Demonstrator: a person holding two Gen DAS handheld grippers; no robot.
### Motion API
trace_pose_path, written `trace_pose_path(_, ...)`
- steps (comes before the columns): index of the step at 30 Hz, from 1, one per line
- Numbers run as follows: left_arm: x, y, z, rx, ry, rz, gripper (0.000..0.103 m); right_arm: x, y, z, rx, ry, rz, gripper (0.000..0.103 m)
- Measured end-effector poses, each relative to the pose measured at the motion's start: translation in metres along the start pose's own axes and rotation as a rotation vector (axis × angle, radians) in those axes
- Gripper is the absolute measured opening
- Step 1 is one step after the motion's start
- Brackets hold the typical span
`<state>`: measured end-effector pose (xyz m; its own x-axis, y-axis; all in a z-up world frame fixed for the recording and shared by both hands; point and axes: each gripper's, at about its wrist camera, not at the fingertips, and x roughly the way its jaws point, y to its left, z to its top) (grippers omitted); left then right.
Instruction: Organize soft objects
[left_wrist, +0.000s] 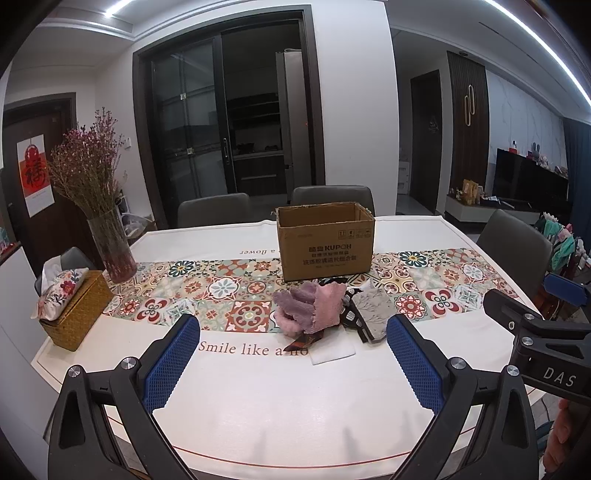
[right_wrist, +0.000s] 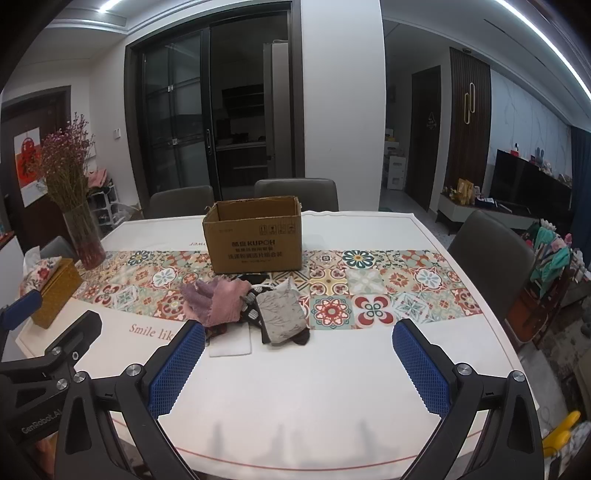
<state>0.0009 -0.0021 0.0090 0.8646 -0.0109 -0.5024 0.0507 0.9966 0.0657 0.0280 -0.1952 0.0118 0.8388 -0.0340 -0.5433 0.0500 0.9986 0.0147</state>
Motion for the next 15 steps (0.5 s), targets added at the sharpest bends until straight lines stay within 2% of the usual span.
trace_pose_path(15,0.0008,-0.0031,0.0015,0.005,-0.009,0.009,0.103,-0.0001,-0.0014,0.0016,-0.005,-0.006,-0.003,0.102)
